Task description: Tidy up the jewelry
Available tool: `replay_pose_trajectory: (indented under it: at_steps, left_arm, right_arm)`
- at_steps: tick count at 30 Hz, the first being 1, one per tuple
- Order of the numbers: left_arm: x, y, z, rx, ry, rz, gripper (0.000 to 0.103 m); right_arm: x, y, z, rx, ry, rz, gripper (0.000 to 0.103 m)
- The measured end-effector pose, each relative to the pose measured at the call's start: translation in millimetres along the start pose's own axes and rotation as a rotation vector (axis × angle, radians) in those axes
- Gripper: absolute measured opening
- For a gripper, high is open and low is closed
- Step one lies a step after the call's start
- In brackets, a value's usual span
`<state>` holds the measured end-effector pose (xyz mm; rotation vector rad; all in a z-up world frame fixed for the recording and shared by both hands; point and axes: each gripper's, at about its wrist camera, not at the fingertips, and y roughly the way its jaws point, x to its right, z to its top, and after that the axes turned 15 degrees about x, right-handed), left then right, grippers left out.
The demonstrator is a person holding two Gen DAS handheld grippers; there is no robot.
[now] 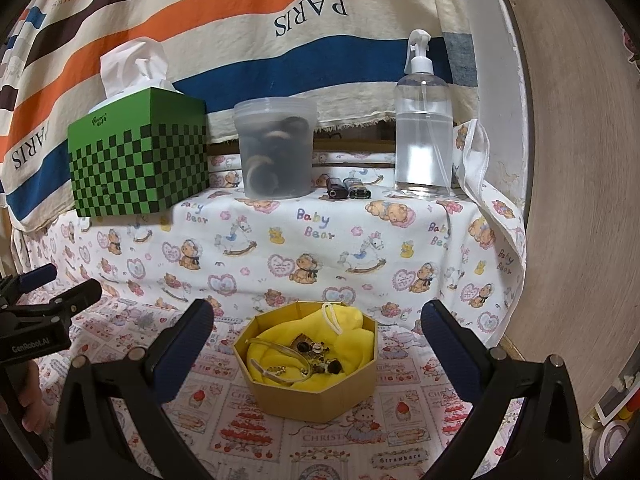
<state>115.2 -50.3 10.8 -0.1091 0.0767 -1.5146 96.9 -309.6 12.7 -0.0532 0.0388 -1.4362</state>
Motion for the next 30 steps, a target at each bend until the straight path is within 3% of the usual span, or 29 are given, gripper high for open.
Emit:
replay_pose_trajectory:
  at_steps: [30]
  left_arm:
    - [0.4, -1.2, 0.2, 0.009, 0.011, -0.001, 0.103]
  right_arm:
    - [-0.4, 0.7, 0.0, -0.003, 0.001, 0.005, 0.103]
